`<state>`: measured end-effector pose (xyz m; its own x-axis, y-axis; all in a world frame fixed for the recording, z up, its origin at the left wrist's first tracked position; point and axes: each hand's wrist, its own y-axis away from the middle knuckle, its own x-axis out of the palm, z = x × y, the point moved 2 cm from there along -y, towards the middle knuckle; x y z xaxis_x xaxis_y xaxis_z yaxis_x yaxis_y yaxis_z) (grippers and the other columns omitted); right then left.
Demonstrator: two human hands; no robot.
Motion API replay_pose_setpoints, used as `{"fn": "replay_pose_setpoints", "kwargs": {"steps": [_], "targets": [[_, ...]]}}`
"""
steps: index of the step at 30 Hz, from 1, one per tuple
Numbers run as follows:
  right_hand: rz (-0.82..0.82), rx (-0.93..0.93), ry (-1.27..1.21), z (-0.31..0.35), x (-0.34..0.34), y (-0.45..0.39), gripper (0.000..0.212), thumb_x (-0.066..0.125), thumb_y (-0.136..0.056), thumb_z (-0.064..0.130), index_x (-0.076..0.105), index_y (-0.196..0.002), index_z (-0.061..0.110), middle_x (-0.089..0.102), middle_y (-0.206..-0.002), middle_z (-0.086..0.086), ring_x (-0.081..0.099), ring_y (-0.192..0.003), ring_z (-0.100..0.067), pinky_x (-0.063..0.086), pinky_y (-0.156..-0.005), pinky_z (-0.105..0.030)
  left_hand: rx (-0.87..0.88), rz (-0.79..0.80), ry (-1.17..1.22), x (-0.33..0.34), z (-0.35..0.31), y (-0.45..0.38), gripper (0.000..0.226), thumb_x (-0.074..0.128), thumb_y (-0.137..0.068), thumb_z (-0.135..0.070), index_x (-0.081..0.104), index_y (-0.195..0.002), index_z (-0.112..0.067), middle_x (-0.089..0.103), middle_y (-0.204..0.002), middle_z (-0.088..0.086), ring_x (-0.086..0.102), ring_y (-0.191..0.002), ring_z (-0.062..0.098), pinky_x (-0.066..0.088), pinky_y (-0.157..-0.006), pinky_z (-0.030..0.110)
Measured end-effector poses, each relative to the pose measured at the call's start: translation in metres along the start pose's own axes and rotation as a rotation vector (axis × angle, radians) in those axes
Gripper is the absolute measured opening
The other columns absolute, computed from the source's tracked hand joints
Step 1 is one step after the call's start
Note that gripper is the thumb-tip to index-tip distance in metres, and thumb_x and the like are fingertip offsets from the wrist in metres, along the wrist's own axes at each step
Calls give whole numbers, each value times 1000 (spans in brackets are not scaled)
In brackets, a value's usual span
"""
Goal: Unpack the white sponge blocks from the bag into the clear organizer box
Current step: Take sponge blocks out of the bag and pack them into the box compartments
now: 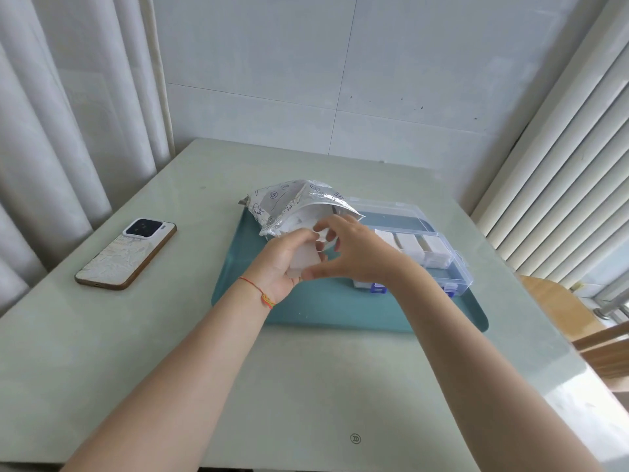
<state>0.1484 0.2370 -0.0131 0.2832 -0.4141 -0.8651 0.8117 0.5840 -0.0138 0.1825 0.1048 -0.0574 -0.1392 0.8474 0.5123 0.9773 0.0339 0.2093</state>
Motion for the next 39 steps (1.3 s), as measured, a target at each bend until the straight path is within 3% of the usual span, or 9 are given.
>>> {"fn": "replay_pose_setpoints", "kwargs": {"steps": [5,10,14,18,21,26,30,33,39], "targets": [[-63,-140,96,5,3,2,112,85,-58,56,23,-149,34,33,-142,12,50,-118,-11,40,-104,-40,-114,213,60,7,-3,2,14,49,-90,-6,61,-93,-13,65,-86,4,66,-73,17,52,-60,23],[-90,-245,164,12,4,7,104,79,-69,38,15,-152,38,45,-130,13,43,-118,-12,35,-102,-39,-134,314,-34,16,-5,1,25,59,-78,-18,62,-103,-16,56,-96,6,54,-88,19,46,-70,29],[-92,-256,85,11,0,7,95,74,-75,27,18,-152,35,46,-114,15,45,-93,-2,44,-95,-43,-168,276,-15,16,-2,-3,17,54,-86,-12,64,-95,-22,61,-91,2,59,-84,18,45,-72,29],[-56,-266,55,11,-6,12,97,76,-77,27,16,-153,33,45,-128,12,38,-105,3,42,-99,-40,-238,228,30,18,1,-2,18,59,-72,-6,60,-78,-23,55,-72,-1,53,-67,13,44,-70,28],[-41,-259,83,11,-9,12,96,75,-77,26,17,-154,31,51,-121,8,40,-100,-2,42,-99,-40,-222,178,55,20,1,-2,26,55,-84,-5,58,-68,-25,48,-62,-5,46,-55,8,39,-69,25],[-34,-271,73,9,-9,14,105,78,-75,29,10,-153,39,43,-140,12,41,-117,0,40,-100,-37,-227,270,71,23,2,-2,17,58,-83,-6,63,-91,-20,56,-85,0,56,-78,13,46,-71,25],[-29,-305,72,13,-8,16,103,74,-77,18,8,-154,39,49,-133,7,41,-84,28,34,-83,-26,-218,247,36,27,3,0,28,58,-87,-11,62,-64,-26,54,-69,-7,56,-66,8,42,-70,23],[-66,-304,121,13,-7,17,105,71,-76,18,4,-154,41,45,-133,5,51,-85,7,33,-81,-24,-200,208,-18,28,3,1,6,65,-79,-24,60,-76,-24,53,-61,-7,52,-60,7,38,-65,22],[-71,-282,155,5,-9,14,108,76,-73,29,4,-153,44,48,-119,4,53,-90,-13,38,-89,-25,-142,298,-39,29,3,-5,24,70,-75,-15,56,-93,-22,54,-78,-5,53,-71,9,42,-63,22]]}}
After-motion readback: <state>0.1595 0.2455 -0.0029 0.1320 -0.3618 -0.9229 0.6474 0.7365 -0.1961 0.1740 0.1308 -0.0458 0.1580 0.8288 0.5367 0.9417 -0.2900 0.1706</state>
